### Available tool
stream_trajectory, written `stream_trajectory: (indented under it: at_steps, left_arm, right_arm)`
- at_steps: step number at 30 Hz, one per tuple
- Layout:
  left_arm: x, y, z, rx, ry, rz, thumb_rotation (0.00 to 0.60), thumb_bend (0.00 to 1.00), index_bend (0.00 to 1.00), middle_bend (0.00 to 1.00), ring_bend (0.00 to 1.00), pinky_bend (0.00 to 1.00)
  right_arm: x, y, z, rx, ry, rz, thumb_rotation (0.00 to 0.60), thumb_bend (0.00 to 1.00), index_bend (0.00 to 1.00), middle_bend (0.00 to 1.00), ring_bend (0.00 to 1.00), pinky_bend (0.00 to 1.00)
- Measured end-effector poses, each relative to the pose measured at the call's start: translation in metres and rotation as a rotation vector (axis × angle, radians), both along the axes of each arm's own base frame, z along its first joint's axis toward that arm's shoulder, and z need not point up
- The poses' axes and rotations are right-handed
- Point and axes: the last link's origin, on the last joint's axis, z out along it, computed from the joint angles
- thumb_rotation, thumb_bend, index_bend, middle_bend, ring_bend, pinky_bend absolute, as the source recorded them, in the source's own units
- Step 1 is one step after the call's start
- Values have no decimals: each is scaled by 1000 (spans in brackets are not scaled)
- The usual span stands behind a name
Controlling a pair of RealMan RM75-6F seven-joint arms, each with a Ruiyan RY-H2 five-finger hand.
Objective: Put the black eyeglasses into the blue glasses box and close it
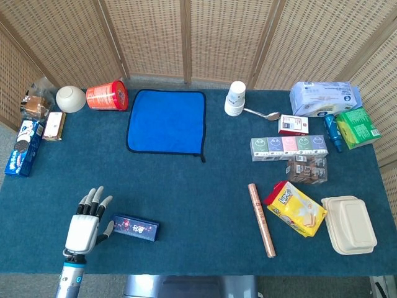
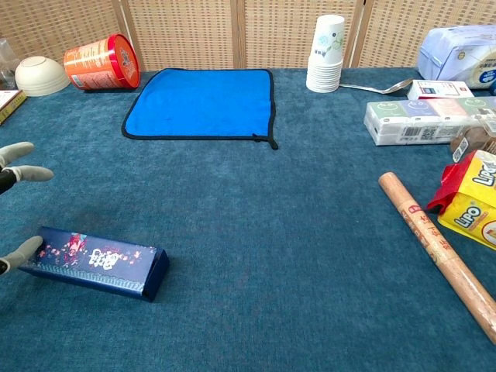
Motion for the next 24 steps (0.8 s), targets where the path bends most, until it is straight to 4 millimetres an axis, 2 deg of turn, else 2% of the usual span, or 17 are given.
stream_trajectory:
  at_steps: [18,20,23,24]
  left_arm:
    - [10,32,0,-50,98,80,506,324,196,0,0,128]
    - [11,34,0,-55,103,88,485,325,198,0,0,126]
    - [14,36,3,-55,96,83,361,329,199,0,0,125]
    - [15,36,4,-52,94,77,298,328,199,0,0,124]
  right_arm:
    - [2,3,1,-10,5,-11,417,435,162,291,248,253]
    - [2,3,1,-12,6,-11,417,434,162,291,248,253]
    - [3,4,2,-14,7,-10,416,433,162,291,248,253]
    - [3,4,2,-15,7,-9,416,434,162,291,248,253]
